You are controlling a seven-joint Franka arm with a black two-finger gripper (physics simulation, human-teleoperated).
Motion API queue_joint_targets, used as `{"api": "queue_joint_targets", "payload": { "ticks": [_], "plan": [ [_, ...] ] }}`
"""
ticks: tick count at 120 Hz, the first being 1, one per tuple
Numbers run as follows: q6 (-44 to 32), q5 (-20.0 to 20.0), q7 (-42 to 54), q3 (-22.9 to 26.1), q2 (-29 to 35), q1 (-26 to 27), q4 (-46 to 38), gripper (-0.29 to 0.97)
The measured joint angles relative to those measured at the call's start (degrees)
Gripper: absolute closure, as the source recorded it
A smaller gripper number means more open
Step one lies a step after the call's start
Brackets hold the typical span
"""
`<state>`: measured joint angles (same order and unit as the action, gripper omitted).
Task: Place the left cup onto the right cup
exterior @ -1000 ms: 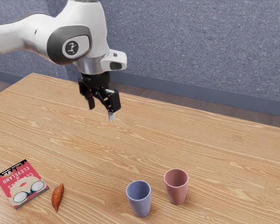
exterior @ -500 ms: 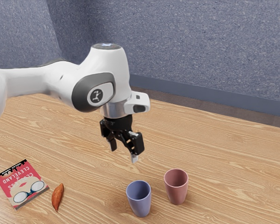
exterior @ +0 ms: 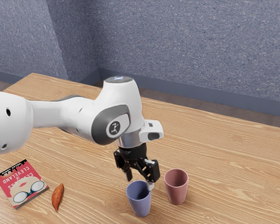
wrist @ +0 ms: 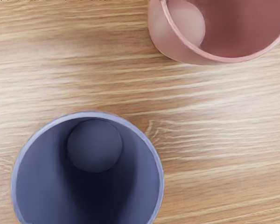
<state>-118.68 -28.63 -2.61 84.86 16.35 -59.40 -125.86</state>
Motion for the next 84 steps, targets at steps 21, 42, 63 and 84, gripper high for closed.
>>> {"api": "queue_joint_targets", "payload": {
  "ticks": [21,42,63,84],
  "plan": [
    [-2.7,-0.6,0.0,7.0,-0.2,-7.3,0.0,0.12],
    [-4.7,-0.8,-0.1,14.8,-0.1,-15.0,0.1,0.12],
    [-5.9,-1.4,-0.1,22.1,0.6,-21.8,0.3,0.13],
    [-6.4,-3.1,-0.1,24.9,1.7,-23.9,0.3,0.15]
  ]
}}
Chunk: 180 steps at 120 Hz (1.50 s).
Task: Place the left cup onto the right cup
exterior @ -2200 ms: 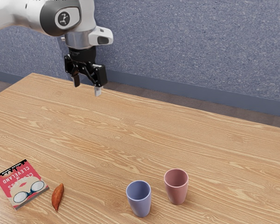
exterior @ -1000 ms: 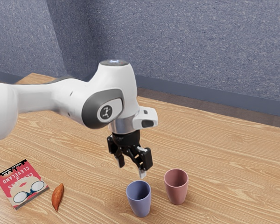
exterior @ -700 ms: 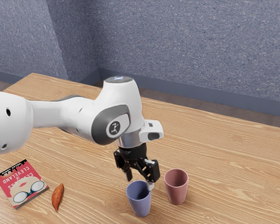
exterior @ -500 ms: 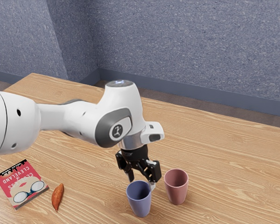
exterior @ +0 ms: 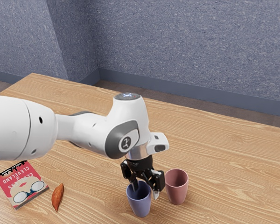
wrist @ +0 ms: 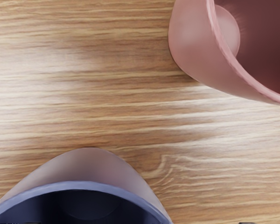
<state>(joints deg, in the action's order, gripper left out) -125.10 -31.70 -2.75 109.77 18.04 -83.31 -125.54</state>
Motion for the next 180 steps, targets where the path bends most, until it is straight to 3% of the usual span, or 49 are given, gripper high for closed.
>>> {"api": "queue_joint_targets", "payload": {
  "ticks": [29,73,98,138,154,180],
  "plan": [
    [-0.2,-1.6,0.0,3.7,1.0,-3.5,0.0,0.30],
    [-0.3,-2.6,-0.1,4.5,1.6,-4.3,0.0,0.64],
    [0.1,-2.6,-0.4,4.2,1.6,-4.3,0.0,0.75],
    [3.3,-0.3,-0.7,-3.7,0.1,-1.0,0.8,0.78],
    [6.2,3.7,-0.9,-11.3,-0.6,5.3,3.7,0.78],
    [12.9,11.5,-2.0,-17.7,-3.2,12.9,10.2,0.78]
  ]
}}
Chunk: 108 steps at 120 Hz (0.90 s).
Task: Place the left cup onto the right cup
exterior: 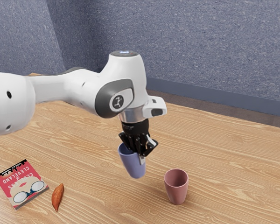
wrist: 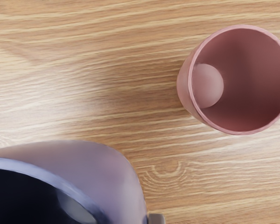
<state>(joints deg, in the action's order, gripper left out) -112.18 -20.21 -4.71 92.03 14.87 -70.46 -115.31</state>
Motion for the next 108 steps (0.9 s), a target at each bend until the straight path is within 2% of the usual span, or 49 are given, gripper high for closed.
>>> {"api": "queue_joint_targets", "payload": {
  "ticks": [32,54,68,86,94,108],
  "plan": [
    [5.0,5.4,-2.4,-1.0,-1.6,7.3,5.7,0.78],
    [6.2,11.2,-5.2,-4.0,-6.4,16.7,6.1,0.78],
    [6.6,16.2,-7.5,-11.5,-11.3,27.2,6.1,0.78],
    [6.9,22.9,-10.8,-26.1,-18.2,45.3,6.8,0.78],
    [7.1,25.3,-12.2,-30.5,-20.5,50.0,8.3,0.78],
    [8.2,28.6,-14.4,-34.3,-22.9,55.1,11.5,0.78]
  ]
}}
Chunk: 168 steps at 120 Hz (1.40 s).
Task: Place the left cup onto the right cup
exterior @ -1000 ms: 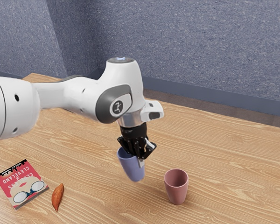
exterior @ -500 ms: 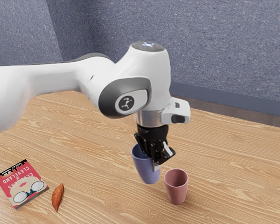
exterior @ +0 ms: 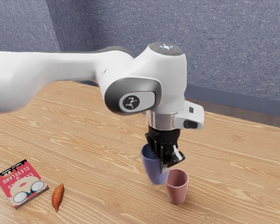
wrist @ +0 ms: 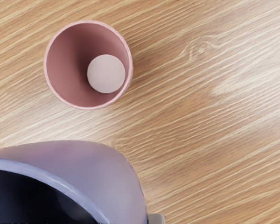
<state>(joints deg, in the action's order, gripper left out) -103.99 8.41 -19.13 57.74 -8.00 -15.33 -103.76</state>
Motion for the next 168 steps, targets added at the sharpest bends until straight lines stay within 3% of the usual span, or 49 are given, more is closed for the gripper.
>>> {"api": "queue_joint_targets", "payload": {
  "ticks": [39,86,168],
  "plan": [
    [3.5,6.2,-5.0,-4.8,-6.1,9.5,6.9,0.78],
    [7.5,14.7,-8.6,-8.9,-16.9,16.3,17.4,0.78],
    [8.0,18.7,-10.9,-12.6,-26.1,20.4,22.6,0.78]
  ]
}}
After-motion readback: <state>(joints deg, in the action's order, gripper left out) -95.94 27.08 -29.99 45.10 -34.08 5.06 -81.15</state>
